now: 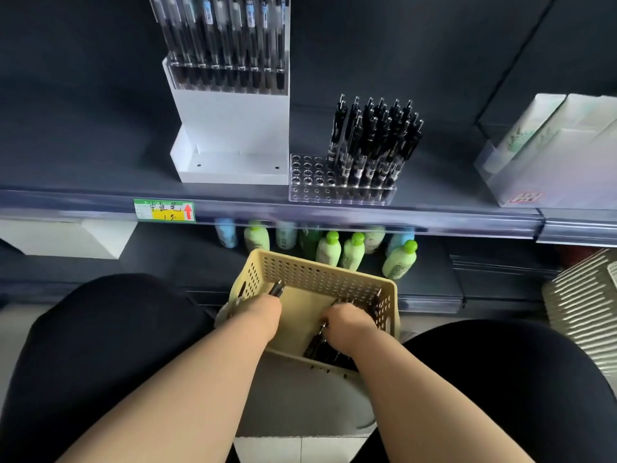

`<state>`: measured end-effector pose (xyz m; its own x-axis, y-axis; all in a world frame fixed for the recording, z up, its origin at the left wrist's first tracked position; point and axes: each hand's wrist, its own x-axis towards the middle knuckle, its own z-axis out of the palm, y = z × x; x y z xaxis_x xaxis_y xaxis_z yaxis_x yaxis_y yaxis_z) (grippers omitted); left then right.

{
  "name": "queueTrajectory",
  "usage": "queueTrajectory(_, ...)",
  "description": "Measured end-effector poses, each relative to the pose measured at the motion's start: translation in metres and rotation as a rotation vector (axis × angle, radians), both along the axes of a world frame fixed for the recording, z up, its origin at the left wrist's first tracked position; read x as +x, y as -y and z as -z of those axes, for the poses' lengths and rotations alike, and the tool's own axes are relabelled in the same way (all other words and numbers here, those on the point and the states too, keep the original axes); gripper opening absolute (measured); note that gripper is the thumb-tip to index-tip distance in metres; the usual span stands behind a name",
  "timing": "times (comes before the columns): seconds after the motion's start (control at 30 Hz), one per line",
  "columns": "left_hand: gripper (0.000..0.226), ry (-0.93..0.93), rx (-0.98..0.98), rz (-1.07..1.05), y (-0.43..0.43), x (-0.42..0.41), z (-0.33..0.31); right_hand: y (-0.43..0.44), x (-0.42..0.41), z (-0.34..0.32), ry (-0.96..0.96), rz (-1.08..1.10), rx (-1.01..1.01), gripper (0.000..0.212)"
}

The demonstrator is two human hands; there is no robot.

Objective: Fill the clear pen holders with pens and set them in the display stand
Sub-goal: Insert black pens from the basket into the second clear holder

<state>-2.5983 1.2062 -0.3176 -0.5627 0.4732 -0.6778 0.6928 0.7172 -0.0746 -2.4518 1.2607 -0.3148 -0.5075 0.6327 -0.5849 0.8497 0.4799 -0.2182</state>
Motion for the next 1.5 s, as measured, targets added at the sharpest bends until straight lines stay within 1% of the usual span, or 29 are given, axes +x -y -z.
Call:
queueTrajectory(0.07,0.037,0.019,0.034,-0.059,-0.005,-0.005,0.006,-0.002,-0.008,0.004,-0.036,-0.023,-0.012,0.038)
queueTrajectory(0.13,0.036,0.018,0.075,-0.024,-0.012,-0.011,0.016,-0.003,-0.017,0.012,-0.065,-0.021,-0.051,0.041)
queueTrajectory(0.17,0.037,0.022,0.053,-0.029,-0.015,-0.013,0.020,-0.004,-0.023,0.018,-0.090,0.014,-0.095,0.042)
queueTrajectory(0.23,0.040,0.016,0.046,-0.129,-0.017,-0.012,0.029,-0.003,-0.034,0.028,-0.147,0.115,-0.199,0.044)
queueTrajectory(0.33,0.038,0.028,0.121,-0.365,-0.022,-0.014,0.043,-0.003,-0.050,0.043,-0.230,0.215,-0.303,0.044)
queueTrajectory(0.43,0.038,0.030,0.118,-0.332,-0.030,-0.018,0.053,-0.002,-0.064,0.055,-0.300,0.333,-0.379,0.044)
queueTrajectory(0.5,0.036,0.086,0.086,-0.236,-0.032,-0.016,0.054,-0.002,-0.070,0.063,-0.327,0.416,-0.464,0.044)
queueTrajectory(0.57,0.035,0.056,0.035,-0.114,-0.031,-0.013,0.053,-0.003,-0.072,0.067,-0.360,0.503,-0.507,0.044)
queueTrajectory(0.63,0.034,0.072,0.015,-0.076,-0.034,-0.015,0.055,-0.005,-0.072,0.069,-0.392,0.563,-0.533,0.046)
queueTrajectory(0.7,0.035,0.134,0.023,-0.105,-0.035,-0.016,0.051,-0.006,-0.070,0.068,-0.399,0.570,-0.535,0.048)
queueTrajectory(0.77,0.038,0.186,0.021,-0.119,-0.034,-0.016,0.048,-0.006,-0.066,0.067,-0.401,0.543,-0.520,0.053)
queueTrajectory(0.87,0.038,0.252,0.087,-0.177,-0.030,-0.016,0.043,-0.006,-0.057,0.062,-0.411,0.494,-0.484,0.055)
queueTrajectory(0.93,0.039,0.286,0.198,-0.241,-0.027,-0.016,0.037,-0.006,-0.051,0.058,-0.412,0.462,-0.415,0.048)
queueTrajectory(0.97,0.043,0.339,0.284,-0.315,-0.025,-0.016,0.033,-0.007,-0.048,0.056,-0.404,0.442,-0.365,0.043)
queueTrajectory(1.03,0.060,0.490,0.455,-0.501,-0.021,-0.016,0.023,-0.007,-0.042,0.051,-0.386,0.410,-0.268,0.030)
queueTrajectory(1.07,0.065,0.559,0.508,-0.571,-0.020,-0.016,0.017,-0.006,-0.039,0.050,-0.378,0.403,-0.234,0.025)
queueTrajectory(1.1,0.063,0.612,0.542,-0.617,-0.019,-0.016,0.009,-0.006,-0.036,0.048,-0.374,0.399,-0.205,0.021)
queueTrajectory(1.2,0.031,0.724,0.602,-0.665,-0.015,-0.014,-0.017,-0.002,-0.028,0.037,-0.382,0.423,-0.158,0.021)
queueTrajectory(1.23,0.025,0.764,0.627,-0.693,-0.014,-0.012,-0.025,-0.001,-0.027,0.032,-0.381,0.441,-0.153,0.025)
queueTrajectory(1.33,0.023,0.861,0.723,-0.746,-0.011,-0.008,-0.053,-0.003,-0.027,0.009,-0.388,0.456,-0.052,0.054)
queueTrajectory(1.37,0.023,0.885,0.771,-0.750,-0.011,-0.007,-0.062,-0.006,-0.028,-0.001,-0.429,0.447,0.006,0.056)
queueTrajectory(1.43,0.028,0.907,0.873,-0.726,-0.010,-0.005,-0.081,-0.011,-0.030,-0.023,-0.562,0.419,0.101,0.042)
queueTrajectory(1.5,0.034,0.832,0.942,-0.572,-0.010,-0.006,-0.097,-0.020,-0.033,-0.046,-0.702,0.415,0.157,0.022)
